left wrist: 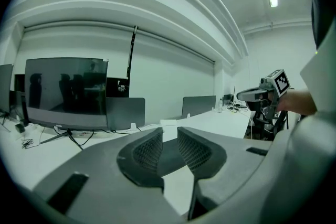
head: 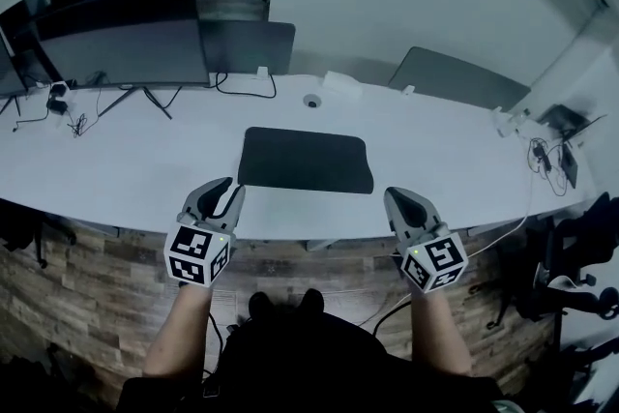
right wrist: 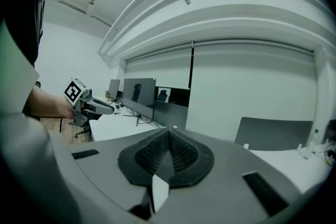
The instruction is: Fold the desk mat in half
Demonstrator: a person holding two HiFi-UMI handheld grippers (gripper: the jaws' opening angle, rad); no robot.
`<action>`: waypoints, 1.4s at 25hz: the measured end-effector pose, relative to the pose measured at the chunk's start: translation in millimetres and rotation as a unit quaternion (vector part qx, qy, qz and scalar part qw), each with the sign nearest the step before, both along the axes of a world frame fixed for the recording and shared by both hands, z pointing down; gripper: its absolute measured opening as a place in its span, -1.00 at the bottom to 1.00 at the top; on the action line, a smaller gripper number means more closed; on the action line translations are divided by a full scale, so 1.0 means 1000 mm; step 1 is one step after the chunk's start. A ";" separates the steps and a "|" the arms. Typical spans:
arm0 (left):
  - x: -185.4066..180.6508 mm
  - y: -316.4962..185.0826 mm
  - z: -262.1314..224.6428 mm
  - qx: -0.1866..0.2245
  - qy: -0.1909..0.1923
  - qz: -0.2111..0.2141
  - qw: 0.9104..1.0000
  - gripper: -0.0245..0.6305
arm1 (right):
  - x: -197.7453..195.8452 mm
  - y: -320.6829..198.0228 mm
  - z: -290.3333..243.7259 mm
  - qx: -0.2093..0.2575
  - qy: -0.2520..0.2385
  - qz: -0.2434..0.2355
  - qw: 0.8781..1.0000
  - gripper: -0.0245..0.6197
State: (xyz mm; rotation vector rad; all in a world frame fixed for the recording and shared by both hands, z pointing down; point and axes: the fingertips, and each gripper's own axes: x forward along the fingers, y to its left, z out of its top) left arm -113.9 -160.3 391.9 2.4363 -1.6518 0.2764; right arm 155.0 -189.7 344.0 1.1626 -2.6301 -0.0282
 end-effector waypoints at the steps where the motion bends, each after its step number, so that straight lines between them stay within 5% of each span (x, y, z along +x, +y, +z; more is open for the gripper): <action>1: 0.007 0.000 -0.003 -0.003 -0.001 0.001 1.000 -0.65 | 0.009 -0.003 -0.004 0.006 -0.007 0.003 1.000 -0.92; 17: 0.051 -0.009 -0.052 0.028 -0.061 -0.019 0.998 -0.65 | 0.032 -0.011 -0.007 0.015 -0.069 -0.057 0.996 -0.92; 25: 0.033 0.002 -0.056 0.036 -0.041 -0.063 0.997 -0.65 | 0.026 -0.014 -0.030 0.028 -0.077 -0.076 0.994 -0.92; 35: 0.040 0.010 -0.034 0.008 -0.021 -0.061 0.998 -0.65 | 0.042 -0.020 -0.032 0.028 -0.080 -0.054 0.995 -0.92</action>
